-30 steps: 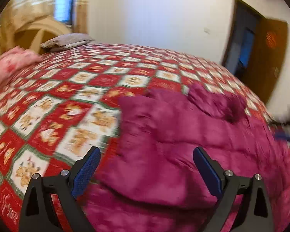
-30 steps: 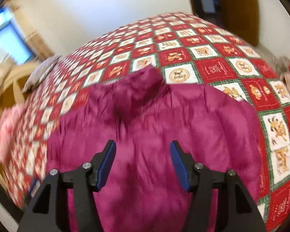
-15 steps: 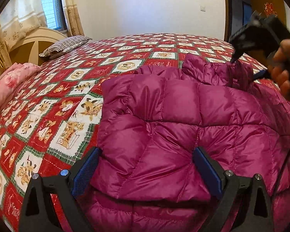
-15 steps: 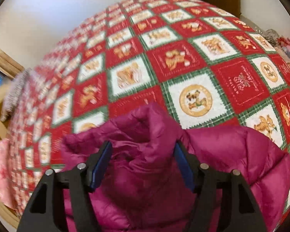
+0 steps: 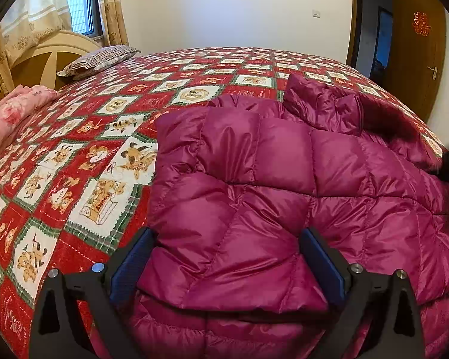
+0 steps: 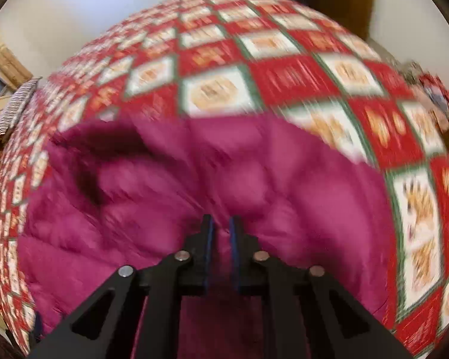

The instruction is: Fold large clothes

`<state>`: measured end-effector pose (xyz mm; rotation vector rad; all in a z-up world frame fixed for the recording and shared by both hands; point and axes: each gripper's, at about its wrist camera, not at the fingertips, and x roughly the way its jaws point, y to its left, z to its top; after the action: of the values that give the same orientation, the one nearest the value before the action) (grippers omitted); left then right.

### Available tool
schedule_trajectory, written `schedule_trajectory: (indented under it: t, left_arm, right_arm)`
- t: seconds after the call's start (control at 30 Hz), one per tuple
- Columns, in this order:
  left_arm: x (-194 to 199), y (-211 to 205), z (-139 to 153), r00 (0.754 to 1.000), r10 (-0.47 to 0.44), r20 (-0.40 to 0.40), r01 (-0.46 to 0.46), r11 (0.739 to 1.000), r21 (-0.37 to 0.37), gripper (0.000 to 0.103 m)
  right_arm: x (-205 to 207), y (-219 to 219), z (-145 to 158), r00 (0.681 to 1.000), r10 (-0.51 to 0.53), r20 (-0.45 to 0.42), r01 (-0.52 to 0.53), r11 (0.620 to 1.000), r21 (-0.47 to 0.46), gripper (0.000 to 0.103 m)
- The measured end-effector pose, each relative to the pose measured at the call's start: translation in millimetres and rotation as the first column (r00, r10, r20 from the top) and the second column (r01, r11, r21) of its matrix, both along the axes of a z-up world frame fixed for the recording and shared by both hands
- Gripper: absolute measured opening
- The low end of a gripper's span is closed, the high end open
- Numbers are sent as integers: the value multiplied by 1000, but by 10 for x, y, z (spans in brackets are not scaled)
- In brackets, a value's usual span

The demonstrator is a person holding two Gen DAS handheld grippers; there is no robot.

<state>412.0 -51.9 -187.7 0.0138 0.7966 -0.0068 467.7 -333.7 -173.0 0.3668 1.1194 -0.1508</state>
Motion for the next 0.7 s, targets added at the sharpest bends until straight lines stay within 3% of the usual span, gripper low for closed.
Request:
schedule_trajectory:
  t: [0.03, 0.13, 0.23, 0.33, 0.43, 0.5, 0.7]
  left_arm:
    - [0, -1, 0, 1000, -2, -2, 2, 1000, 1, 99]
    - [19, 3, 54, 999, -32, -23, 32, 999, 4, 99]
    - [46, 6, 308, 997, -78, -11, 79, 997, 9, 99]
    - [204, -67, 725, 992, -110, 70, 111, 994, -20, 99]
    - [644, -338, 914, 989, -147, 34, 148, 988, -31, 99]
    - [917, -577, 885, 986, -166, 1, 166, 986, -14, 99]
    - [1449, -1443, 528, 979, -197, -60, 205, 962, 180, 99]
  right_arm:
    - [-58, 0, -45, 999, -1, 49, 1, 1000, 8, 0]
    - [-211, 200, -102, 973, 101, 210, -61, 980, -188, 0]
    - [-261, 311, -101, 962, 121, 247, -51, 962, -270, 1]
    - [-260, 253, -86, 958, 119, 261, -55, 969, -241, 2]
    - [-300, 160, -83, 951, 108, 289, -51, 979, -196, 5]
    - [-316, 153, -93, 949, 102, 298, -52, 984, -170, 5]
    - [-351, 127, -126, 943, 82, 324, -50, 993, -105, 5]
